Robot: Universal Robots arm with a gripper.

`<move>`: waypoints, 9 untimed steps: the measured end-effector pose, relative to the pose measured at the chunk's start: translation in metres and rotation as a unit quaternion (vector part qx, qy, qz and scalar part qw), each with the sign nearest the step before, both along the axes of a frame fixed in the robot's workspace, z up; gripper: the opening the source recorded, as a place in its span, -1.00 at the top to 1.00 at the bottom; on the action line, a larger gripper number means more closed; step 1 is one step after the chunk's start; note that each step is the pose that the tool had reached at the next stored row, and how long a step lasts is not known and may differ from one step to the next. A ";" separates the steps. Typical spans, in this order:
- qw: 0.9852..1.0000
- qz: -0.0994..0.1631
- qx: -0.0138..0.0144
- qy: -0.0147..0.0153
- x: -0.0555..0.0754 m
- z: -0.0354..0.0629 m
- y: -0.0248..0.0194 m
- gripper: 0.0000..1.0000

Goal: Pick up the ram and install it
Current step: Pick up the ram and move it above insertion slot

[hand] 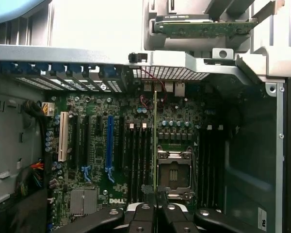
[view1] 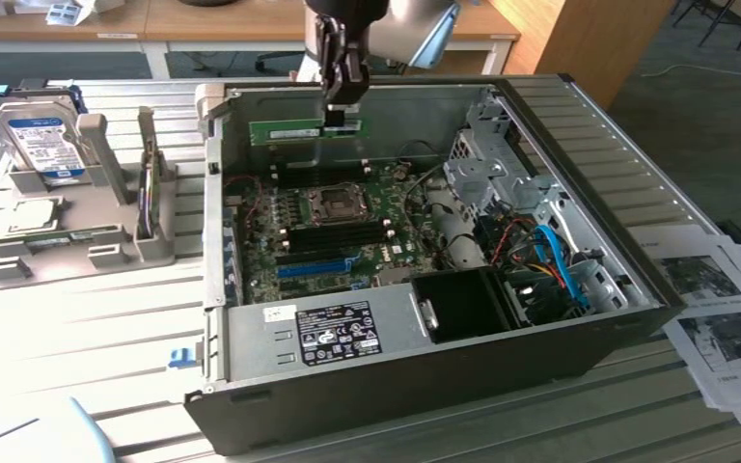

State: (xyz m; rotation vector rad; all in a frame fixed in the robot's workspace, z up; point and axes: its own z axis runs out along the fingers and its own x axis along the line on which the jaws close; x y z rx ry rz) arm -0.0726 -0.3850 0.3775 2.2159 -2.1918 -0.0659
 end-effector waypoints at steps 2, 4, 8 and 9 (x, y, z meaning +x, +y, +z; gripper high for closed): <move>1.000 0.000 0.000 0.000 0.003 0.0000 0.0000 0.78; 1.000 0.000 0.000 0.000 0.006 0.0000 0.0000 0.78; 1.000 0.000 0.000 0.000 0.010 0.0000 0.0000 0.78; 1.000 0.000 0.000 0.000 0.011 0.0000 0.0000 0.78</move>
